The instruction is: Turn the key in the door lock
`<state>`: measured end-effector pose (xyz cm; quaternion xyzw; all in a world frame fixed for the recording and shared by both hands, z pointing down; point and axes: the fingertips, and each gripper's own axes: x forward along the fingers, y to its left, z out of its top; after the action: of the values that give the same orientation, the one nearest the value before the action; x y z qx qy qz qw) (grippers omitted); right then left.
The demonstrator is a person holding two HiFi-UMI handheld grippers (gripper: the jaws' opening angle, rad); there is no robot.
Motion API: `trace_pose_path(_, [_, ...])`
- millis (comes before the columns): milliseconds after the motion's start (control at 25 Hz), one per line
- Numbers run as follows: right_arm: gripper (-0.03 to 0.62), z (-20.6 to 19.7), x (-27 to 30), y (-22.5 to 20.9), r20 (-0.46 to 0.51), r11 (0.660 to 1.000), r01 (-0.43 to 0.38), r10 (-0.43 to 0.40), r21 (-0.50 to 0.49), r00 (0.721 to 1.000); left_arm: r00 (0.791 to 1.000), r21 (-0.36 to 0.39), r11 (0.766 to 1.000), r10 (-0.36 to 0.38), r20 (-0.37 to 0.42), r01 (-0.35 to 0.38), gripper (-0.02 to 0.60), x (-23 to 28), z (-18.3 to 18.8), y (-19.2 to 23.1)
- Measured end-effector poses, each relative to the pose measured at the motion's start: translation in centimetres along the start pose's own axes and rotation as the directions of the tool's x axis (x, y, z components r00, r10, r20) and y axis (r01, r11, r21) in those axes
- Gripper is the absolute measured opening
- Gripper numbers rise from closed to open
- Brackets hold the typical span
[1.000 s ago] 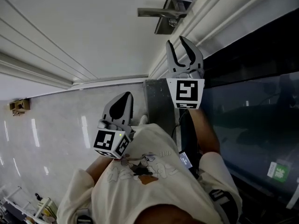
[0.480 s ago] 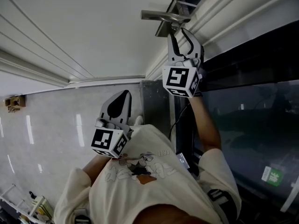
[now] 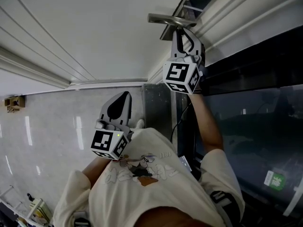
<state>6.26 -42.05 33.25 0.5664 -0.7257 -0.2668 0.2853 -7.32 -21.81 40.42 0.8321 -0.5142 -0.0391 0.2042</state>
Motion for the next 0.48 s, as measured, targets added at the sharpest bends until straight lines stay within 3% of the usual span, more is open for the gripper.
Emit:
trace_pose_path(240, [0.026, -0.01, 0.12, -0.26, 0.014, 0.994, 0.015, -0.016, 0.109, 1.0, 1.0, 0.001, 1.0, 0.005, -0.01, -0.005, 0.006, -0.08, -0.29, 0.21])
trace_pose_path(480, [0.025, 0.11, 0.09, -0.6, 0.05, 0.967, 0.002, -0.016, 0.254, 0.999, 1.0, 0.006, 1.0, 0.001, -0.012, -0.001, 0.006, -0.29, -0.27, -0.17])
